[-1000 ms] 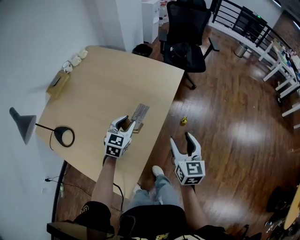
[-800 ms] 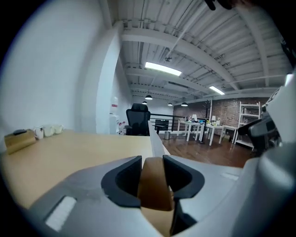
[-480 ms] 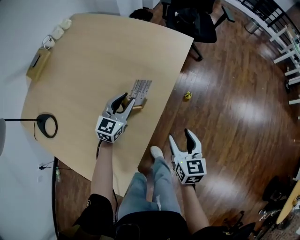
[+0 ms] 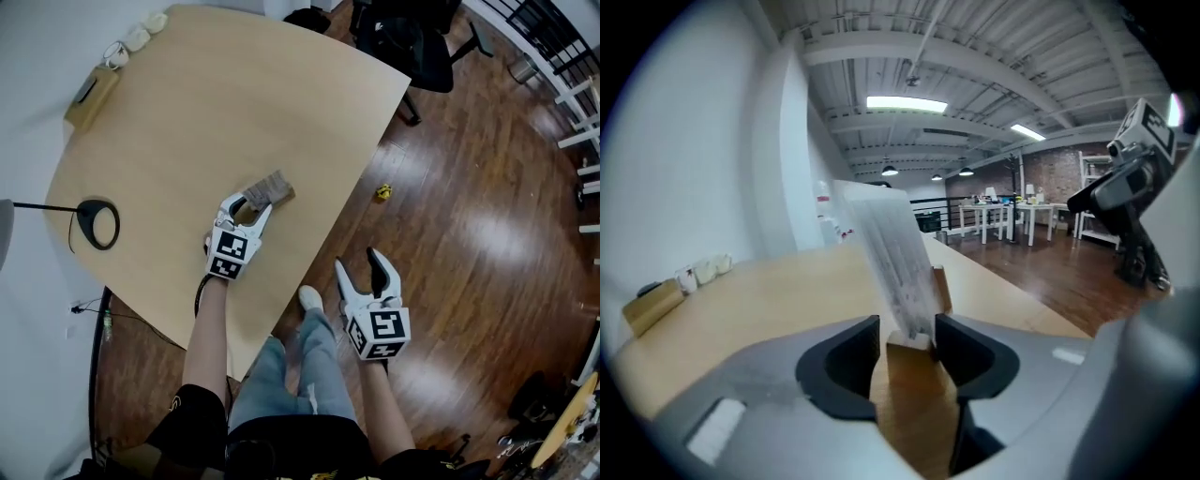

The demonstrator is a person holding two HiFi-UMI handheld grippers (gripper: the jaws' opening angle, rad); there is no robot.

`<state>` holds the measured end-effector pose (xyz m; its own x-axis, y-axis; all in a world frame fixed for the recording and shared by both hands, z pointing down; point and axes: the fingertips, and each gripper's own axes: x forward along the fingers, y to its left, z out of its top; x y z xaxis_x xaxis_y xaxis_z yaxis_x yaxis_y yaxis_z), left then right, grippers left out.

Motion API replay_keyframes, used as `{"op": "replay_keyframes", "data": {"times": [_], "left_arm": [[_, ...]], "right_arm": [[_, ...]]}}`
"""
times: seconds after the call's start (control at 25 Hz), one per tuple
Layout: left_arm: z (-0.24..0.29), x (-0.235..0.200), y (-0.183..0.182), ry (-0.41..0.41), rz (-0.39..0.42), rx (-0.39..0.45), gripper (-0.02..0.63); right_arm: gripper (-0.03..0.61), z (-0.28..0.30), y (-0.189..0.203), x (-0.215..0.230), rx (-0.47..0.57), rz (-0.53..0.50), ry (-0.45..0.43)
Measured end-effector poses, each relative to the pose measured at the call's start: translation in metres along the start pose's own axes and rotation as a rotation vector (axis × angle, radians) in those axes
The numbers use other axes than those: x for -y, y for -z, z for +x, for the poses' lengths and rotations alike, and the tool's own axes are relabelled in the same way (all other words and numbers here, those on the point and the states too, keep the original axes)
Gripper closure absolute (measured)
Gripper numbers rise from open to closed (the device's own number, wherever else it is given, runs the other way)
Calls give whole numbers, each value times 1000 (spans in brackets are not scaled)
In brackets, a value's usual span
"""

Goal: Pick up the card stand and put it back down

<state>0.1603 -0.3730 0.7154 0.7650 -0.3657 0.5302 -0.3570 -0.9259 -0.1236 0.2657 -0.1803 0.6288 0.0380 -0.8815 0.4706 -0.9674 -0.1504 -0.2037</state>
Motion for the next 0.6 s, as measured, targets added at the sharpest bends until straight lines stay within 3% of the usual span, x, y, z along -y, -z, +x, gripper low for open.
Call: {"op": "replay_keyframes", "data": {"times": [0.16,0.28,0.48,0.6], "left_arm": [[-33,-10,-6,-83,-118,17,326],[-84,-8,-29,-170,-195,60,324],[-205,-1,-82,-399,-276,195,308],[-282,27,-98,-491,-291,261,286]], "right_arm": [[301,-4,-22,-9,12,-27,-46],[301,-12,-47,-28,39,-40,-118],[301,-1,-88,-82,87,-78,-352],[301,-1,-110,-131,119,-162,-506]]}}
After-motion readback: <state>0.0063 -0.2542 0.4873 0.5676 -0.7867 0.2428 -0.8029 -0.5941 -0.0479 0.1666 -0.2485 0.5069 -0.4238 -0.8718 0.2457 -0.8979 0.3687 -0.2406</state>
